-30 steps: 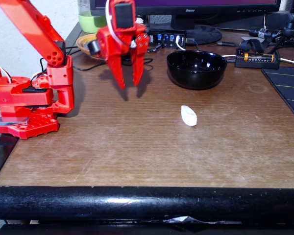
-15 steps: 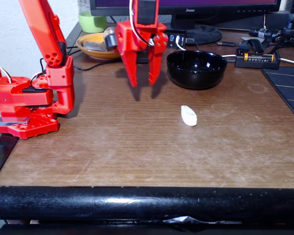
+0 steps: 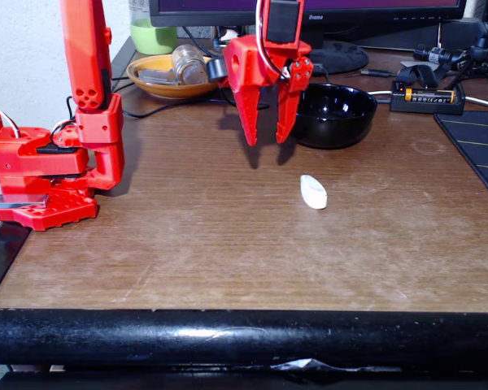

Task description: Ramasse la gomme et mets-la dans le bol.

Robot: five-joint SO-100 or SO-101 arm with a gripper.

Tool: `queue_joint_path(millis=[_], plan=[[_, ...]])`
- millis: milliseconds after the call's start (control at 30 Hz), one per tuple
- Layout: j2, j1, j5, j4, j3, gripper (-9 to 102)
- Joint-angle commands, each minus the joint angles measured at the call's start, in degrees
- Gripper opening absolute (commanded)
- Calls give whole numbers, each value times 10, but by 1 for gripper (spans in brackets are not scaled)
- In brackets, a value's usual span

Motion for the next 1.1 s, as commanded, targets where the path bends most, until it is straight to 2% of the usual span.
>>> queue_joint_path(millis=[0, 233, 367, 467, 1067], plan=[[-13, 8, 10, -14, -45, 16], [-112, 18, 17, 39, -199, 17], [-161, -8, 25, 128, -345, 17], [-185, -17, 26, 149, -408, 17], [-156, 7, 35, 74, -269, 17]])
